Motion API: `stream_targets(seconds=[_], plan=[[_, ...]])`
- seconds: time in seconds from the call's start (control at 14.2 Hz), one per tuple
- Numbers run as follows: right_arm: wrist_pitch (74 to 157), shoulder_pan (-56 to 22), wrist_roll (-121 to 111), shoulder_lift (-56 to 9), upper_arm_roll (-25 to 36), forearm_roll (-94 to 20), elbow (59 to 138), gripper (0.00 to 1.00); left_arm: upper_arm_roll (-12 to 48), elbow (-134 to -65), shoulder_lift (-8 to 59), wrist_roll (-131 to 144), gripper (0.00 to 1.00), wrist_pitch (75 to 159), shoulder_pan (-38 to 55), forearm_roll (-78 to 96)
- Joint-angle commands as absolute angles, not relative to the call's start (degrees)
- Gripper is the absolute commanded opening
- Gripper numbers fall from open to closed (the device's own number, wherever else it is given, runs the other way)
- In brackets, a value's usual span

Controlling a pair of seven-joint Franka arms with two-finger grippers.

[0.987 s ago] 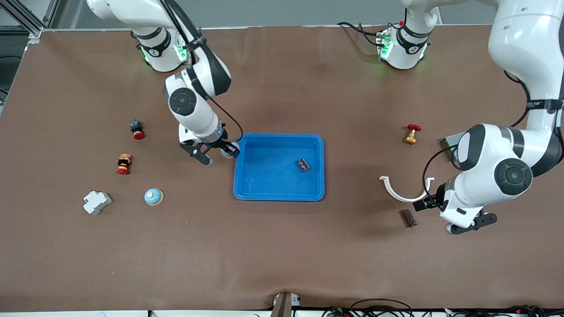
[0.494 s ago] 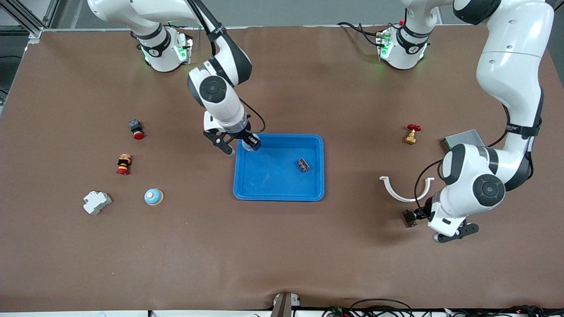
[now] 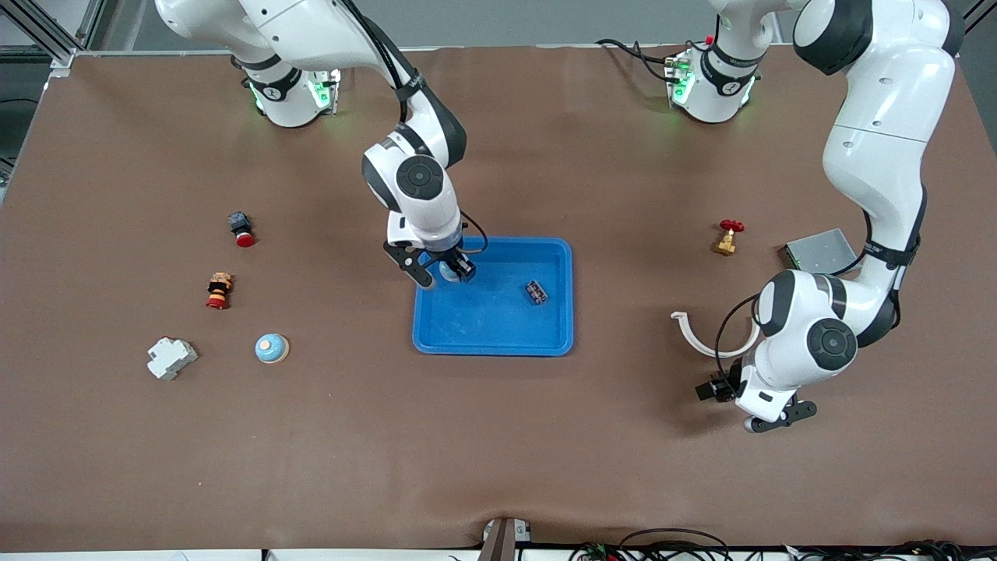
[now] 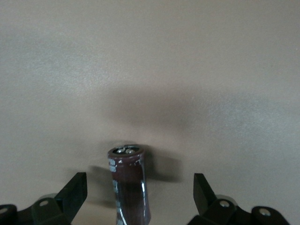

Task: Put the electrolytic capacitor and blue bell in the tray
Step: 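Carry the blue dome to the tray while the left gripper reaches the capacitor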

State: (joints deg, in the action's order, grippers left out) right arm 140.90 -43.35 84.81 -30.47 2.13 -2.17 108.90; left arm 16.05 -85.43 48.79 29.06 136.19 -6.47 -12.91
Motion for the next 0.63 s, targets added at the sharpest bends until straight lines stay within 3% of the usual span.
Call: stream_targets(seconds=[0.0,0.07,0.14,0.21,0.35,0.42,0.56], plan=[[141.9,-44.3,86.6,-32.2,2.8,-1.1,107.2,0.00,15.6,-84.9,49.7,30.0,1.00,138.1,-5.5,-14.5],[142.6,-44.4,86.6,-32.5,2.9,-1.1,107.3,0.00,15.4,-84.9,49.7,30.0,1.00,138.1,-5.5,-14.4],[142.8,-44.5,86.6,-32.9,2.9,-1.1,107.3,0.00,15.3,-84.9,49.7,30.0,0.66,138.1,-5.4,-14.4],[143.0,-44.6,86.6,-33.0,2.9,-1.1,107.3,0.00,15.3,-84.9,49.7,30.0,0.40,138.1,-5.4,-14.4],[143.4,-44.9,87.3,-33.8,3.0,-1.0,107.2,0.00,15.3,-84.9,49.7,29.9,0.10,138.1,-5.4,-14.4],[143.8,-45.1,87.4,-34.1,3.1,-1.0,107.2,0.00,15.3,-84.9,49.7,29.9,0.01,138.1,-5.4,-14.4],[144.7,-45.1,87.4,-34.7,3.1,-1.0,107.3,0.00,15.3,-84.9,49.7,30.0,0.00,138.1,-5.4,-14.3]])
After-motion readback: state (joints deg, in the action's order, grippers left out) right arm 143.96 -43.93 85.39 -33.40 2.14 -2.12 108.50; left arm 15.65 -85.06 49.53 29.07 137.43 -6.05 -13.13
